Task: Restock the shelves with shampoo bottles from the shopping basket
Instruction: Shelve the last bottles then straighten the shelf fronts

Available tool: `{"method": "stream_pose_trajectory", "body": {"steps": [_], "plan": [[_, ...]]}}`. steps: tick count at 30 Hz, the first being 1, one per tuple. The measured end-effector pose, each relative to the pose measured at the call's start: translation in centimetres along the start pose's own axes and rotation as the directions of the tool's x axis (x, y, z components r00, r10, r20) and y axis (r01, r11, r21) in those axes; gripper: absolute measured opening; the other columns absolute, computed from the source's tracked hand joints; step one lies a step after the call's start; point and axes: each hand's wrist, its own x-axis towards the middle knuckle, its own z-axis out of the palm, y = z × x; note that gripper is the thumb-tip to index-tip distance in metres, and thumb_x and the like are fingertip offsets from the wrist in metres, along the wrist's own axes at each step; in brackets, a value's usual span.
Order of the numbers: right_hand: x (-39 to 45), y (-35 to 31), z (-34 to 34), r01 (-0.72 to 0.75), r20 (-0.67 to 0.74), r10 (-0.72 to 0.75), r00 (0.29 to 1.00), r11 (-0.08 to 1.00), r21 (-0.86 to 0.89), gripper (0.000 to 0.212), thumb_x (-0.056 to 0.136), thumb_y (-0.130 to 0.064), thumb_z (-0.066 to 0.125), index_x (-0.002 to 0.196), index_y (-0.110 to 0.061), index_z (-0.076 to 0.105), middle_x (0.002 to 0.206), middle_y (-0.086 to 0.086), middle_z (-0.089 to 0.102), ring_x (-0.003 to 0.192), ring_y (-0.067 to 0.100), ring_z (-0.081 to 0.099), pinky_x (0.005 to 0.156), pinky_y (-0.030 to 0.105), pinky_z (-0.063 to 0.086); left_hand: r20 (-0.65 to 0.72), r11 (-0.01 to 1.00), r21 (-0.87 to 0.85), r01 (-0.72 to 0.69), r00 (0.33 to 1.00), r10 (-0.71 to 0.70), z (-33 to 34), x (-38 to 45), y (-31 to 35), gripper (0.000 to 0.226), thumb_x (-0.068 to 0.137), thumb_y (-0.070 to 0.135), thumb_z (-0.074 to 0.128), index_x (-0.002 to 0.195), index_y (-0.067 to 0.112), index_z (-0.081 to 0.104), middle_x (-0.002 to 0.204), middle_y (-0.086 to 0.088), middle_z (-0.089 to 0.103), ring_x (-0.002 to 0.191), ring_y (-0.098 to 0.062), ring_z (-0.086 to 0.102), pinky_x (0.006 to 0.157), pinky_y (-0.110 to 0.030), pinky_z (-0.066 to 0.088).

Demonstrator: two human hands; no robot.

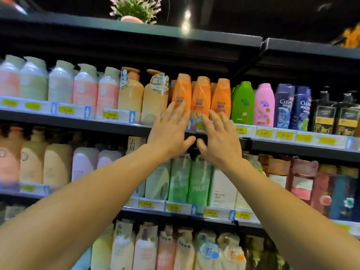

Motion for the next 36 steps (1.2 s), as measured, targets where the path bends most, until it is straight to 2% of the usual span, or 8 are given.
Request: {"method": "stream_pose_trajectory", "body": {"steps": [10, 14, 19, 31, 34, 36], "plan": [[-0.4, 1.1, 1.1, 0.066, -0.014, -0.065, 0.998, 0.998, 0.022, 0.073, 0.09, -0.045, 0.053, 0.153, -0.019, 0.029, 0.161, 0.006, 0.024, 0.148, 0.033, 0.015, 0.119, 0.049, 0.011, -0.011, 0.998, 0.055, 0.041, 0.999, -0.041, 2.0, 0.5, -0.1, 0.085, 0.091, 0.068, 0.031, 0.156, 0.021, 0.006, 0.165, -0.002, -0.005, 0.15, -0.026, -0.008, 0.12, -0.053, 0.006], [0.1, 0.8, 1.1, 0.094, -0.023, -0.093, 0.995, 0.996, 0.01, 0.074, 0.091, -0.048, 0.048, 0.155, -0.021, 0.023, 0.161, 0.002, 0.023, 0.149, 0.031, 0.014, 0.12, 0.047, 0.007, -0.045, 0.999, 0.036, 0.032, 0.999, -0.03, 2.2, 0.4, -0.3, 0.084, 0.09, 0.067, 0.03, 0.156, 0.02, 0.009, 0.165, -0.003, -0.001, 0.151, -0.026, -0.004, 0.121, -0.052, 0.007], [0.5, 0.5, 1.3, 0.08, -0.002, -0.08, 0.997, 0.997, -0.018, 0.074, 0.092, -0.052, 0.043, 0.156, -0.02, 0.02, 0.162, 0.002, 0.02, 0.15, 0.029, 0.009, 0.122, 0.049, 0.005, -0.061, 0.999, 0.021, 0.041, 0.997, -0.04, 2.3, 0.4, -0.8, 0.085, 0.09, 0.066, 0.035, 0.156, 0.018, 0.011, 0.165, -0.004, 0.002, 0.151, -0.026, -0.002, 0.12, -0.047, 0.006], [0.5, 0.4, 1.3, 0.064, 0.021, -0.064, 0.998, 0.998, 0.021, 0.074, 0.093, -0.052, 0.042, 0.156, -0.022, 0.017, 0.162, 0.003, 0.02, 0.15, 0.028, 0.008, 0.122, 0.048, 0.004, -0.047, 0.999, -0.009, 0.043, 0.998, -0.043, 2.1, 0.5, -0.8, 0.085, 0.09, 0.065, 0.036, 0.156, 0.018, 0.008, 0.165, -0.003, -0.001, 0.151, -0.024, -0.006, 0.122, -0.047, 0.005], [0.3, 0.9, 0.6, 0.06, -0.037, -0.058, 0.998, 0.997, 0.048, 0.073, 0.092, -0.05, 0.045, 0.155, -0.02, 0.023, 0.161, 0.005, 0.024, 0.149, 0.029, 0.014, 0.121, 0.048, 0.009, -0.053, 0.999, -0.002, 0.034, 0.998, -0.034, 1.8, 0.5, -0.7, 0.084, 0.091, 0.065, 0.035, 0.156, 0.02, 0.007, 0.165, -0.002, -0.001, 0.151, -0.024, -0.005, 0.122, -0.049, 0.007], [-0.1, 2.1, 0.0, -0.005, -0.094, 0.012, 0.996, 0.997, 0.077, 0.07, 0.091, -0.047, 0.048, 0.152, -0.015, 0.031, 0.158, 0.008, 0.028, 0.147, 0.03, 0.019, 0.12, 0.049, 0.012, -0.062, 1.0, -0.013, 0.012, 0.998, -0.012, 1.5, 0.6, -0.2, 0.083, 0.091, 0.064, 0.036, 0.156, 0.02, 0.009, 0.165, -0.002, 0.001, 0.151, -0.024, -0.004, 0.121, -0.05, 0.009]]}}
